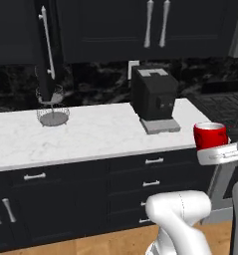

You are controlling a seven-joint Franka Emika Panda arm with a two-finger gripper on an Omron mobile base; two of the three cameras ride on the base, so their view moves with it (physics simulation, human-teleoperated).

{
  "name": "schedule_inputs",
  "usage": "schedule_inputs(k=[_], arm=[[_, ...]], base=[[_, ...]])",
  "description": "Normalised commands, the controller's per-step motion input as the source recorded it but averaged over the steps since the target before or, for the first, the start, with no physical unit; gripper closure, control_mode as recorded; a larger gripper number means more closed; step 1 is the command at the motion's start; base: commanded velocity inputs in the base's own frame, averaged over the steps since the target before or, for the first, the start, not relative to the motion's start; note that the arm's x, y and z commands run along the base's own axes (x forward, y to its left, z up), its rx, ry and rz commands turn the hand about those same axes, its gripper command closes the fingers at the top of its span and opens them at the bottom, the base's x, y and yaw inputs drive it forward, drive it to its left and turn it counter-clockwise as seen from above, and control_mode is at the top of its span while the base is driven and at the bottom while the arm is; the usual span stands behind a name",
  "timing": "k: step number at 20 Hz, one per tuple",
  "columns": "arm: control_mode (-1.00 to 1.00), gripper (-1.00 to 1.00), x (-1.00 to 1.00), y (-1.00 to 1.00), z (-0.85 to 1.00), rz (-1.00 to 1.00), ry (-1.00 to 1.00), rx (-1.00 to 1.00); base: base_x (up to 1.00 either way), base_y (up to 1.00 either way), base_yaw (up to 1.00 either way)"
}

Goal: Gather all objects into one cabinet and sort the glasses and bowls to opposite sides.

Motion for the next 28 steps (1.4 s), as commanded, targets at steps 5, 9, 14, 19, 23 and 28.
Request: schedule_inputs(k=[5,9,14,19,23,28], arm=[[1.0,1.0,0.0,0.0,0.0,0.0,0.0,0.0],[1.0,1.0,0.0,0.0,0.0,0.0,0.0,0.0],[1.0,1.0,0.0,0.0,0.0,0.0,0.0,0.0],[1.0,1.0,0.0,0.0,0.0,0.0,0.0,0.0],[1.0,1.0,0.0,0.0,0.0,0.0,0.0,0.0],[1.0,1.0,0.0,0.0,0.0,0.0,0.0,0.0]], base=[[0.0,-1.0,-0.04],[0.0,-1.0,-0.04],[0.0,-1.0,-0.02],[0.0,-1.0,0.0],[-0.02,-1.0,0.0],[-0.26,-1.0,0.0]])
